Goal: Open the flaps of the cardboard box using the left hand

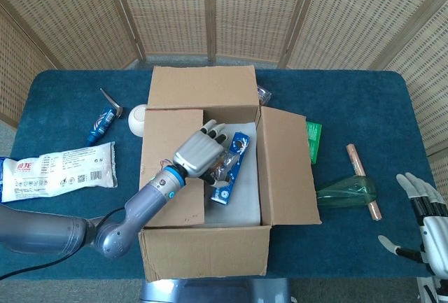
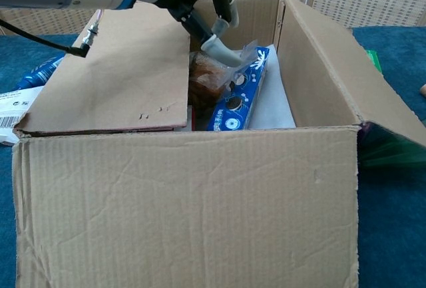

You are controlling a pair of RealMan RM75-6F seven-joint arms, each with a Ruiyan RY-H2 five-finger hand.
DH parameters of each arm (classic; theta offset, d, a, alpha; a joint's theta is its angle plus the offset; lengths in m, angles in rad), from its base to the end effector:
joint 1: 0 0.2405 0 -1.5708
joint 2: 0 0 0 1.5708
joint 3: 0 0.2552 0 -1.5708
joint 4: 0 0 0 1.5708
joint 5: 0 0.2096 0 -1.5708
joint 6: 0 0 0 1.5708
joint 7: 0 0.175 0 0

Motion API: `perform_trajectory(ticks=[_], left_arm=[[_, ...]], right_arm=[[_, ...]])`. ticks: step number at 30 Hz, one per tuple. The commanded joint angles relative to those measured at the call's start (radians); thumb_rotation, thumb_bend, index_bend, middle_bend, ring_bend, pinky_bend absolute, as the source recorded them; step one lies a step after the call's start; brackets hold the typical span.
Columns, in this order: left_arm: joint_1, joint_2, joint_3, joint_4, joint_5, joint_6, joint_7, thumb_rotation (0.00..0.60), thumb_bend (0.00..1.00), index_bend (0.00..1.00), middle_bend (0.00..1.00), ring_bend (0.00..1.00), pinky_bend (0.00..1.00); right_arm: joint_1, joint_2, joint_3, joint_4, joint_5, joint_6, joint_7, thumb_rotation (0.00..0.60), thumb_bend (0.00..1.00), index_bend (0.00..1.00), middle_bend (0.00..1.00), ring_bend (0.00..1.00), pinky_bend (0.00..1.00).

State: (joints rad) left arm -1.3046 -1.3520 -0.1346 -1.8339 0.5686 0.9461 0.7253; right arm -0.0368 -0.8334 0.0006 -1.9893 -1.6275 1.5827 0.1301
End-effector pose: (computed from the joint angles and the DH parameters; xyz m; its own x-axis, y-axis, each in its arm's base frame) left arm 0.0235 0.3712 -0.0081 0.6799 0.2025 0.7048 0.6473 -0.6174 -0.4471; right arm -0.2507 -0.1657 0.2120 0.1873 -0.0019 0.9823 -0.9821 -0.0219 0.1872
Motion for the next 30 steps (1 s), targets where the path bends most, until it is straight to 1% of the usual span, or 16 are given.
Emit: perform_trajectory(ticks=[1,8,11,15,18,19,21,24,26,28,30], left_arm=[[-0.013,-0.014,0.001,0.008,-0.022,0.0,0.015,0.29,0.0,0.6,0.25,0.09,0.07],[-0.031,-0.027,0.005,0.013,-0.056,0.003,0.032,0.29,0.0,0.61,0.27,0.11,0.12],[-0.038,-0.026,0.012,0.011,-0.068,0.002,0.046,0.286,0.0,0.61,0.35,0.2,0.22],[-0.043,-0.022,0.02,0.009,-0.08,0.004,0.055,0.287,0.0,0.61,0.44,0.28,0.26],[-0.044,-0.02,0.023,0.008,-0.076,0.006,0.057,0.287,0.0,0.62,0.51,0.35,0.36],[-0.044,-0.019,0.023,0.007,-0.075,0.008,0.056,0.288,0.0,0.62,0.53,0.37,0.37],[-0.044,-0.018,0.022,0.005,-0.07,0.011,0.053,0.289,0.0,0.63,0.56,0.39,0.36],[-0.043,-0.01,0.022,-0.001,-0.055,0.019,0.054,0.291,0.0,0.63,0.6,0.4,0.29],[-0.041,-0.003,0.022,-0.007,-0.046,0.022,0.053,0.289,0.0,0.63,0.64,0.41,0.31],[-0.039,0.006,0.023,-0.015,-0.04,0.026,0.055,0.287,0.0,0.64,0.69,0.43,0.36],[-0.037,0.018,0.023,-0.026,-0.038,0.029,0.055,0.288,0.0,0.64,0.71,0.44,0.37]], right_arm=[[0.0,0.001,0.001,0.0,0.001,0.001,0.003,0.6,0.0,0.0,0.0,0.0,0.0],[0.0,0.004,0.001,0.001,0.001,0.0,0.012,0.6,0.0,0.0,0.0,0.0,0.0],[0.0,0.006,0.002,0.002,0.003,0.002,0.014,0.6,0.0,0.0,0.0,0.0,0.0],[0.0,0.006,0.001,0.002,0.001,0.001,0.016,0.6,0.0,0.0,0.0,0.0,0.0],[0.0,0.006,0.001,0.001,0.0,0.003,0.015,0.6,0.0,0.0,0.0,0.0,0.0],[-0.001,0.006,0.002,0.001,0.0,0.003,0.015,0.6,0.0,0.0,0.0,0.0,0.0],[-0.001,0.006,0.002,0.001,0.0,0.004,0.016,0.6,0.0,0.0,0.0,0.0,0.0],[0.0,0.006,0.002,0.002,0.001,0.004,0.016,0.6,0.0,0.0,0.0,0.0,0.0],[0.0,0.006,0.002,0.002,0.001,0.003,0.017,0.6,0.0,0.0,0.0,0.0,0.0],[0.001,0.006,0.002,0.002,0.001,0.002,0.015,0.6,0.0,0.0,0.0,0.0,0.0],[0.0,0.006,0.002,0.001,0.0,0.002,0.014,0.6,0.0,0.0,0.0,0.0,0.0]])
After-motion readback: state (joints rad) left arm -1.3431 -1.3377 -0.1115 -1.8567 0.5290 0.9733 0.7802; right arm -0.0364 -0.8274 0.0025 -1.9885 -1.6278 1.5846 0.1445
